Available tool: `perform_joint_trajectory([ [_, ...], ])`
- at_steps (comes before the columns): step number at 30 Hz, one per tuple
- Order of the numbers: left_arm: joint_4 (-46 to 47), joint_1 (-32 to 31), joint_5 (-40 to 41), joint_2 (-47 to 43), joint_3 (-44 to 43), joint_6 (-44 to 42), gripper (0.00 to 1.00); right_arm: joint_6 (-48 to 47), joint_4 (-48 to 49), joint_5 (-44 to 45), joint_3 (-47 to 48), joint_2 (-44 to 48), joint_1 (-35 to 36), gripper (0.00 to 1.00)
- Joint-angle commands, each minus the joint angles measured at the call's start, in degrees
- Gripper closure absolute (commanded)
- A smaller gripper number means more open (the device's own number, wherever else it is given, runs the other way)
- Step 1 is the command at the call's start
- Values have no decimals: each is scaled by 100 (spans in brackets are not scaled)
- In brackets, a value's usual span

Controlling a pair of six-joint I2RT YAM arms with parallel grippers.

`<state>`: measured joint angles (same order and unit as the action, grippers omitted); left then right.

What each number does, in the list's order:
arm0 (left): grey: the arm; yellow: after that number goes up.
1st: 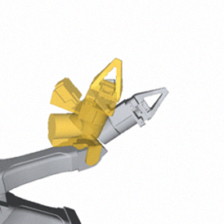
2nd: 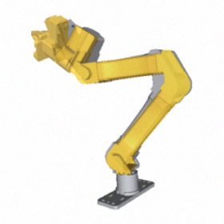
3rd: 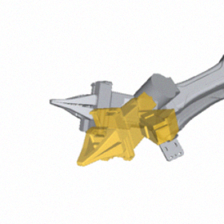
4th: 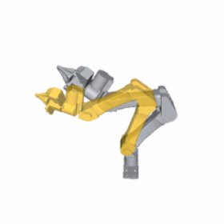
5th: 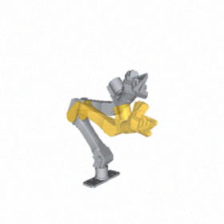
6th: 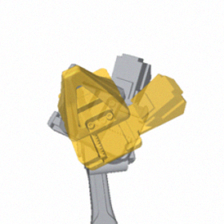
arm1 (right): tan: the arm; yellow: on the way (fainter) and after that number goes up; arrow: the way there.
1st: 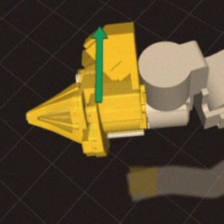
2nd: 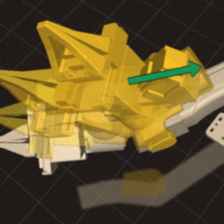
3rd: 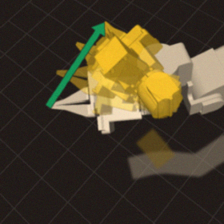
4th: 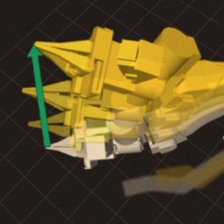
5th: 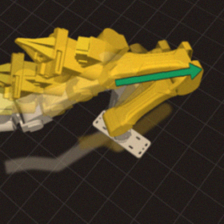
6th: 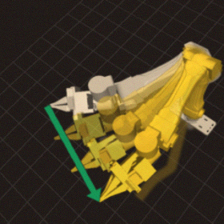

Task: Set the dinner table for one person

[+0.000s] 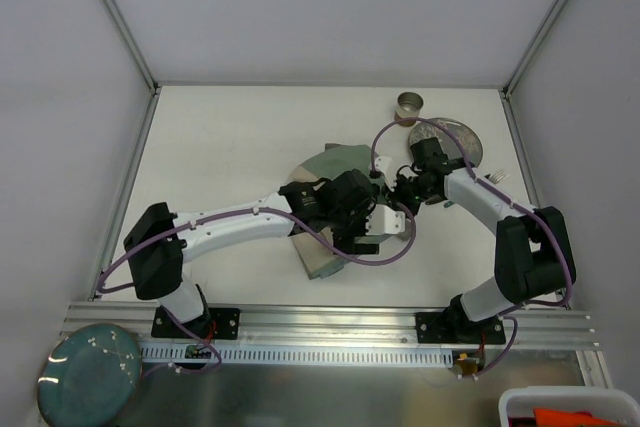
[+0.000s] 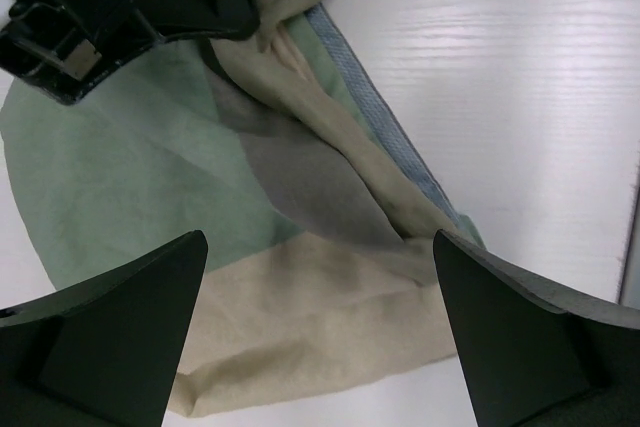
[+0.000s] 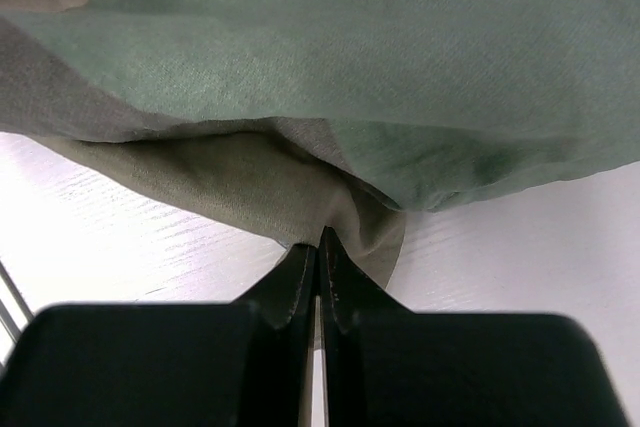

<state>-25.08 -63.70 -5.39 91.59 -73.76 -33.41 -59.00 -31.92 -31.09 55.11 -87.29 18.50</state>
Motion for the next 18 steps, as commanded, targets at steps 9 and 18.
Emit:
perform_joint_trajectory([
  [9,829,60,776,658,-43,-104,1,-173,81,-64,35,238,39,100],
  [18,1391,410,1136,702,247,-368,6,-147,90,-204,26,168,-22,100],
])
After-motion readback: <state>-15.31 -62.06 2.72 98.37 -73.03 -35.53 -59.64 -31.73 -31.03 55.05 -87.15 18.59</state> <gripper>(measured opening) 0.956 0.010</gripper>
